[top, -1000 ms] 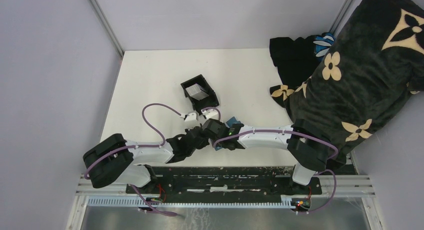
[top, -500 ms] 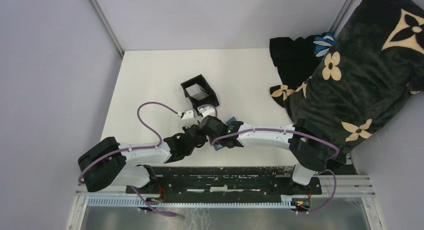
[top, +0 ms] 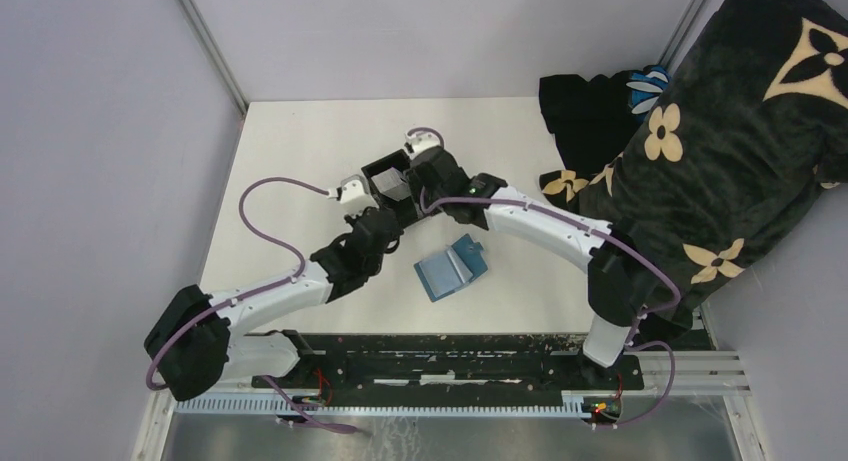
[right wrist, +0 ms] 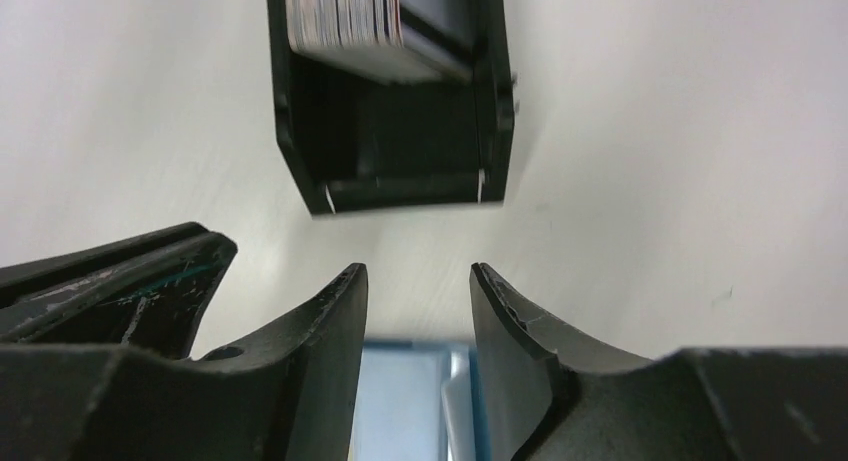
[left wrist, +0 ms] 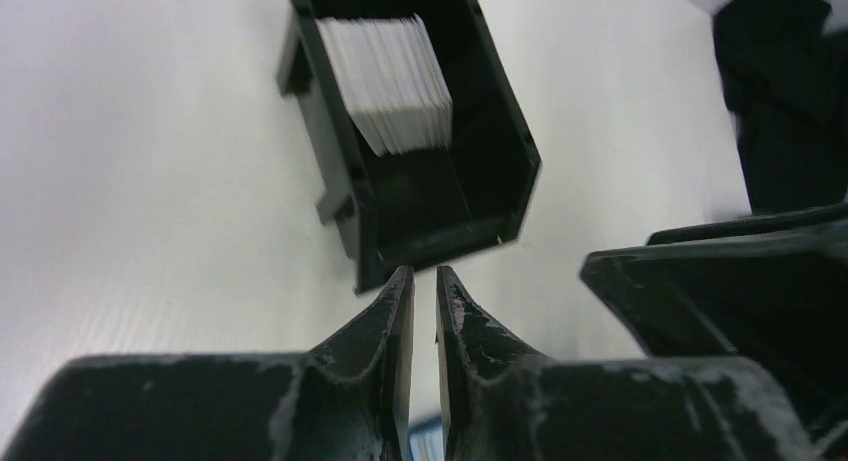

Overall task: Put the credit cards into the card holder
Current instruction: Pick up the credit card from the storage box.

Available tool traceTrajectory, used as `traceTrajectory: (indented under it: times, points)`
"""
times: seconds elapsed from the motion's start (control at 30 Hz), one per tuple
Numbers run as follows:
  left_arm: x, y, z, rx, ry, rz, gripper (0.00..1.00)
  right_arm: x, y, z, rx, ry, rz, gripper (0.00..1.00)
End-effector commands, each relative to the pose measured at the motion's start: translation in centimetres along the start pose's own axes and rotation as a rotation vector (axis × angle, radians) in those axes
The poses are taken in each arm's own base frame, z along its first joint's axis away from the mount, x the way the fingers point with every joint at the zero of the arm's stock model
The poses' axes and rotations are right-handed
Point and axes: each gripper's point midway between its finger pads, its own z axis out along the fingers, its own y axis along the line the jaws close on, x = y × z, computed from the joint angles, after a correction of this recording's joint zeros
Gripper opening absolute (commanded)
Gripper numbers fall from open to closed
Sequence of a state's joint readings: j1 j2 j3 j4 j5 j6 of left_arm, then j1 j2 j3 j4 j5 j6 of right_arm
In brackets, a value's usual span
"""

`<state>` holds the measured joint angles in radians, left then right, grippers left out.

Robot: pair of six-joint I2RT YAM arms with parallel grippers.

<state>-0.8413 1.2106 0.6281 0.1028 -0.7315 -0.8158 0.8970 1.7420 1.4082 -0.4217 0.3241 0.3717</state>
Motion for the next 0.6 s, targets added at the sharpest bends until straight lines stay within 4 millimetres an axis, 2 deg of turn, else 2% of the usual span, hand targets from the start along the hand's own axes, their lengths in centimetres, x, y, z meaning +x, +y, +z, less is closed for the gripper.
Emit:
traceTrajectory:
  times: [0.0, 0.1, 0.23, 0.4, 0.43, 0.57]
  points:
    - [-4.4, 1.1, 2.0, -0.055, -0.082, -0.019, 0.21, -4.8, 1.2, 1.6, -0.102, -0.042, -0.040, 0.50]
    - [-5.3, 1.9, 3.6, -0.076, -0.086, -0.042, 0.23, -6.4, 1.5, 3.6, -0.140, -0.037, -0.041, 0.52]
    - [-5.5, 2.4, 5.6, -0.091, -0.077, -0.059, 0.27, -8.4, 1.5, 6.6, -0.164, -0.026, -0.042, 0.53]
    - [-4.7, 3.4, 8.0, -0.100, -0.032, -0.102, 0.37, -9.4, 1.7, 10.1, -0.200, -0.008, -0.028, 0.54]
    - [-4.8, 3.7, 8.4, -0.107, -0.032, -0.112, 0.40, -9.1, 1.7, 11.1, -0.201, 0.004, -0.025, 0.55]
    - [-4.5, 4.3, 9.7, -0.109, -0.021, -0.143, 0.46, -9.4, 1.4, 12.9, -0.212, 0.005, -0.007, 0.56]
